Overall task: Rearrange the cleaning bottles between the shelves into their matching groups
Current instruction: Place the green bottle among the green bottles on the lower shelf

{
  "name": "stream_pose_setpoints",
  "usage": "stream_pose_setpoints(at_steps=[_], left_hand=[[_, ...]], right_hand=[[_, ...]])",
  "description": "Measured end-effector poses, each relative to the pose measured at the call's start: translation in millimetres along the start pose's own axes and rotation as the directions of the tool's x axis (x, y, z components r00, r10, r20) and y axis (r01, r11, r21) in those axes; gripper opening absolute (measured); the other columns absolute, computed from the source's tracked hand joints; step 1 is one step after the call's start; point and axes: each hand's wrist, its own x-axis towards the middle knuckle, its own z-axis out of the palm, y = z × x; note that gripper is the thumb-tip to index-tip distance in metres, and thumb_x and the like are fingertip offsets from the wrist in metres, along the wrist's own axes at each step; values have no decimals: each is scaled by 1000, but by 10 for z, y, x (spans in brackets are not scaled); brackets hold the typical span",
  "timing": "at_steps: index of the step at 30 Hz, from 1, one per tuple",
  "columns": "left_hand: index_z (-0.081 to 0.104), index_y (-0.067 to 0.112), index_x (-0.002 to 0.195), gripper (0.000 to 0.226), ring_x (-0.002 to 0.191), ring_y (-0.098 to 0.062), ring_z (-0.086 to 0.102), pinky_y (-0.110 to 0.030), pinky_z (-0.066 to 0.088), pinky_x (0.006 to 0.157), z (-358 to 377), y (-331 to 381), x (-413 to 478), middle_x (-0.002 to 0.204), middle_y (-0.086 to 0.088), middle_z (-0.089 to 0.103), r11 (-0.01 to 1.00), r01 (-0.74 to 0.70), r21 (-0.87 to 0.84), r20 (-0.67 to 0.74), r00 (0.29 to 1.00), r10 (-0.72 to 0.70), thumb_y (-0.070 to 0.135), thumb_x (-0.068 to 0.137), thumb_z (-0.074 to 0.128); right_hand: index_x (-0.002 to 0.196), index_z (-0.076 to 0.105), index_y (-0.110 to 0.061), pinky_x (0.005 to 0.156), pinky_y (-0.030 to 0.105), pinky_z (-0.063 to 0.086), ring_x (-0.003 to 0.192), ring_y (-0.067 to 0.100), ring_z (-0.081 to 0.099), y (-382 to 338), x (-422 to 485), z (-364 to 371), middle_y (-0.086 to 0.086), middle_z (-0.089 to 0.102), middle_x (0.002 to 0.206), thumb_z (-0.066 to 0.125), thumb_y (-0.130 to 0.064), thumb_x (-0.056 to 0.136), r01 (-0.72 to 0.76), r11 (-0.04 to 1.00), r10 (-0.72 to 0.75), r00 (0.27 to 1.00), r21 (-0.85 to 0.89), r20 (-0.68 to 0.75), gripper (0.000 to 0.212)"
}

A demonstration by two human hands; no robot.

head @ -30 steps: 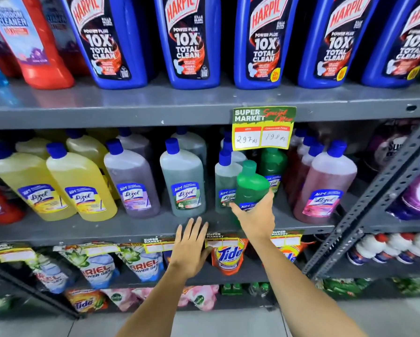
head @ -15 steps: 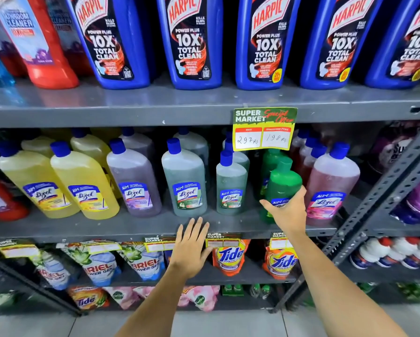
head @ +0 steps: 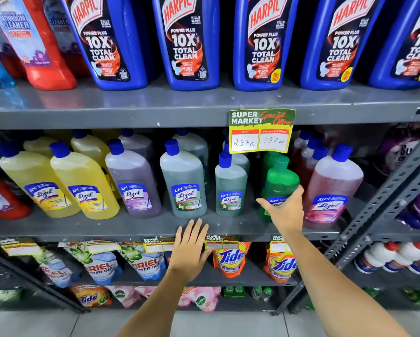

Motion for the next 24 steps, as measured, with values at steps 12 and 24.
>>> stream_pose_setpoints(at_steps=[12, 24], left_hand=[[24, 8, 150, 64, 146, -28, 16, -51, 17, 116, -245, 59, -250, 159, -11, 18, 996, 51, -76, -164, 984, -63, 46, 99, 29], [30, 8, 147, 58, 145, -30, 19, -51, 15, 117, -1870, -1186, -1021, 157, -18, 24, 965, 256, -55, -597, 766, -237, 37, 97, 40]], right_hand=[[148, 20, -8, 103, 46, 39, 132, 30, 33, 265, -798, 64, 20, 26, 148, 75, -44, 78, 107, 993, -103, 991, 53, -81, 96], [148, 30, -13, 120, 40, 18, 150, 30, 15, -1913, -1353, 398, 14, 20, 160, 52, -29, 96, 778, 486, -837, 545, 398, -43, 59]])
